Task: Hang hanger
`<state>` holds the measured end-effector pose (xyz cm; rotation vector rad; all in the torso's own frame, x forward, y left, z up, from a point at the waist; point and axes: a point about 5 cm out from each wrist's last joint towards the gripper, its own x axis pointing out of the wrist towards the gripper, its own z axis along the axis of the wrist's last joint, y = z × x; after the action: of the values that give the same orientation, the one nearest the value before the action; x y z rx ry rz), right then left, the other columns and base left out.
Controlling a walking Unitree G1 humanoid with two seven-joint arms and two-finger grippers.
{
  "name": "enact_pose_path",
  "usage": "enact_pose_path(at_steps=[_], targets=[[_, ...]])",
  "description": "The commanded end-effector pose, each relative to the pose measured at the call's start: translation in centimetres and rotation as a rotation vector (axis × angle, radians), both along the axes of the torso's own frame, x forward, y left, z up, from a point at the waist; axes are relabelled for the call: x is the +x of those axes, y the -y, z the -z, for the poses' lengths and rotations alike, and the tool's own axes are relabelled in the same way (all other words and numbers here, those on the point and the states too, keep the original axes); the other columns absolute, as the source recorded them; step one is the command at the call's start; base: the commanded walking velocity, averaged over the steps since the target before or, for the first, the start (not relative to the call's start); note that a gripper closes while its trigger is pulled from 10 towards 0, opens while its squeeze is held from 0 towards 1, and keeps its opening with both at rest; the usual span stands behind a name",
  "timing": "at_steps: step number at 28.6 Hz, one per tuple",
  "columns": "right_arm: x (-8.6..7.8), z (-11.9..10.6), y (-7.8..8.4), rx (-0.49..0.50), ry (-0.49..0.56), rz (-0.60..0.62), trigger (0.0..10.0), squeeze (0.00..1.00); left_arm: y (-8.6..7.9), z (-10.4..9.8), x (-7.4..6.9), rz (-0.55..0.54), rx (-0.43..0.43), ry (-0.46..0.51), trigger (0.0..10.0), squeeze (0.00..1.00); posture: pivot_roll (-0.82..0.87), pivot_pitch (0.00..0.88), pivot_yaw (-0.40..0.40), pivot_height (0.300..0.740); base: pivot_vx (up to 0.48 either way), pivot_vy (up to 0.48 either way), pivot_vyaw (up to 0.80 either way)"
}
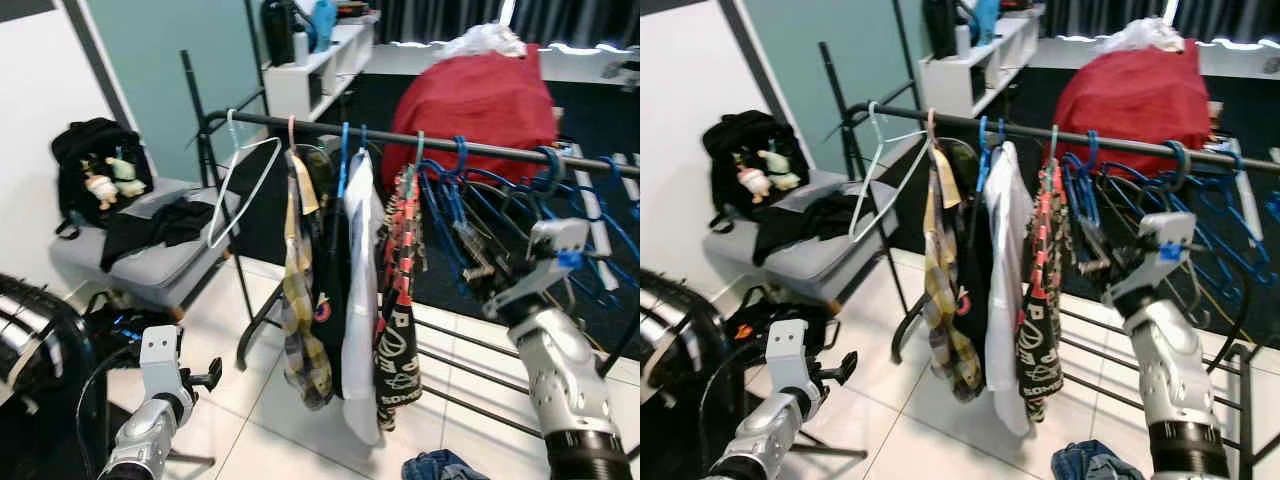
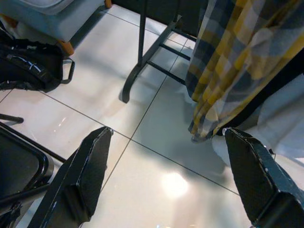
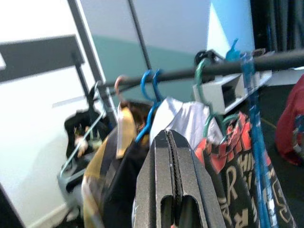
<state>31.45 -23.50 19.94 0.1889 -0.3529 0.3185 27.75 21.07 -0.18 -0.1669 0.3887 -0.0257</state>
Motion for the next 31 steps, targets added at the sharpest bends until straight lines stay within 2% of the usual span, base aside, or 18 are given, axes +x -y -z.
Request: enact_pose_path(at_steps=[1,5,6,7,8,10,13,14,16,22,23,26,27,28,29,30,31], targets=[[0.9,-1.0,-0.8,-0.005,0.021,0.014,10.0,0.00,-0.3,0.1,-0.2,0.006,0.017,-0.003,10.0,0.00,-0.12,0.029,0.053,0.740,0.000,0.000,0.00],[1.5,-0.9,-1.1,-0.026,0.006,0.022,10.0,0.00,-0.4,0.1,-0.2,0.006,0.018,-0.002,10.0,0.00,-0.12,0.030,0.054,0.740,0.000,0.000,0.00],[2.3,-0.5,-1.3,-0.056,-0.026,0.033,10.0,0.87,-0.5,0.0,-0.2,0.007,0.019,0.000,10.0,0.00,-0.11,0.036,0.055,0.740,0.000,0.000,0.00],[2.3,-0.5,-1.3,-0.056,-0.026,0.033,10.0,0.87,-0.5,0.0,-0.2,0.007,0.019,0.000,10.0,0.00,-0.11,0.036,0.055,0.740,0.000,0.000,0.00],[3.2,-0.1,-1.5,-0.062,-0.064,0.034,10.0,1.00,-0.6,0.0,-0.3,0.007,0.021,0.002,10.0,0.00,-0.10,0.046,0.055,0.740,0.000,0.000,0.00],[3.2,-0.1,-1.5,-0.062,-0.064,0.034,10.0,1.00,-0.6,0.0,-0.3,0.007,0.021,0.002,10.0,0.00,-0.10,0.046,0.055,0.740,0.000,0.000,0.00],[5.2,1.0,-2.5,-0.116,-0.176,0.022,10.0,1.00,-1.2,0.1,-0.9,0.003,0.025,0.009,10.0,0.00,-0.07,0.082,0.049,0.740,0.000,0.000,0.00],[5.2,1.0,-2.5,-0.116,-0.176,0.022,10.0,1.00,-1.2,0.1,-0.9,0.003,0.025,0.009,10.0,0.00,-0.07,0.082,0.049,0.740,0.000,0.000,0.00],[6.2,1.5,-3.3,-0.177,-0.249,0.026,10.0,1.00,-1.7,0.2,-1.4,-0.002,0.031,0.012,10.0,0.00,-0.06,0.104,0.042,0.740,0.000,0.000,0.00],[6.8,1.4,-4.2,-0.218,-0.263,-0.001,10.0,1.00,-2.0,0.3,-1.7,-0.008,0.033,0.013,10.0,0.00,-0.05,0.113,0.037,0.740,0.000,0.000,0.00],[7.0,1.1,-5.0,-0.247,-0.256,-0.036,10.0,1.00,-2.1,0.3,-1.9,-0.012,0.034,0.015,10.0,0.00,-0.06,0.124,0.033,0.740,0.000,0.000,0.00],[7.3,0.9,-5.8,-0.281,-0.259,-0.064,10.0,1.00,-2.3,0.3,-2.1,-0.016,0.035,0.021,10.0,0.00,-0.07,0.144,0.019,0.740,0.000,0.000,0.00],[7.6,0.8,-6.5,-0.334,-0.275,-0.072,10.0,0.93,-2.4,0.1,-2.1,-0.025,0.032,0.031,10.0,0.00,-0.07,0.155,0.010,0.740,0.000,0.000,0.00],[7.9,0.7,-6.8,-0.371,-0.287,-0.071,10.0,0.93,-2.4,0.0,-2.0,-0.030,0.029,0.039,10.0,0.00,-0.08,0.162,0.005,0.740,0.000,0.000,0.00],[8.2,0.5,-7.0,-0.399,-0.295,-0.061,10.0,0.08,-2.4,-0.2,-1.9,-0.032,0.027,0.048,10.0,0.00,-0.08,0.172,-0.002,0.740,0.000,0.000,0.00],[8.2,0.5,-7.0,-0.399,-0.295,-0.061,10.0,0.08,-2.4,-0.2,-1.9,-0.032,0.027,0.048,10.0,0.00,-0.08,0.172,-0.002,0.740,0.000,0.000,0.00],[8.5,0.2,-7.1,-0.420,-0.304,-0.044,10.0,0.00,-2.3,-0.3,-1.7,-0.034,0.025,0.057,10.0,0.00,-0.09,0.182,-0.013,0.740,0.000,0.000,0.00]])
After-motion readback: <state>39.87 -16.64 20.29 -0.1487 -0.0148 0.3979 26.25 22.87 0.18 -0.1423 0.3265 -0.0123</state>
